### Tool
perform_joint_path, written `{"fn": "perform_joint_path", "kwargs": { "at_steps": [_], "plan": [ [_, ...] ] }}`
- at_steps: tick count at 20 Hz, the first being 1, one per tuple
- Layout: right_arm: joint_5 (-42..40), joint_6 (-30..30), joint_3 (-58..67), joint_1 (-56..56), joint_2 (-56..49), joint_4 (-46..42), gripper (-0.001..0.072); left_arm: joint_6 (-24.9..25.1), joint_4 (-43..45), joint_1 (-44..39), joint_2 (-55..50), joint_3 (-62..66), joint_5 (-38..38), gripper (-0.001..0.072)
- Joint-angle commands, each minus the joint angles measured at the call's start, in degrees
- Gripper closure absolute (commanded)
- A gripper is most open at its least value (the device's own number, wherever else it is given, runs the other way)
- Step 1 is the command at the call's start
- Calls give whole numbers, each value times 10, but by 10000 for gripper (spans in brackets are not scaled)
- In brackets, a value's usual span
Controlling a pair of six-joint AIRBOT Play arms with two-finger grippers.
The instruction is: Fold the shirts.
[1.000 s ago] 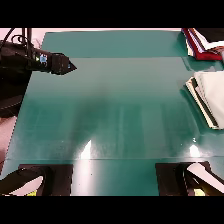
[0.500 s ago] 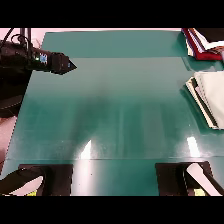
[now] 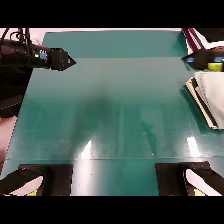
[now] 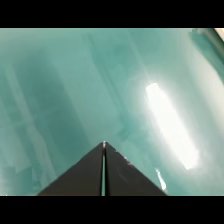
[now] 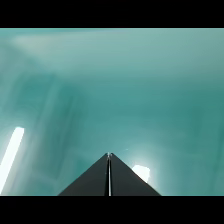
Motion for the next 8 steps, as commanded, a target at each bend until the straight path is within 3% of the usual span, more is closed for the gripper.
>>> {"fn": "perform_joint_path", "kwargs": {
  "at_steps": [1, 8],
  "plan": [
    [-15, -5, 1, 90, -23, 4, 693, 0, 0, 0, 0, 0, 27, 683],
    [-17, -4, 0, 95, -36, 5, 693, 0, 0, 0, 0, 0, 71, 683]
  ]
}}
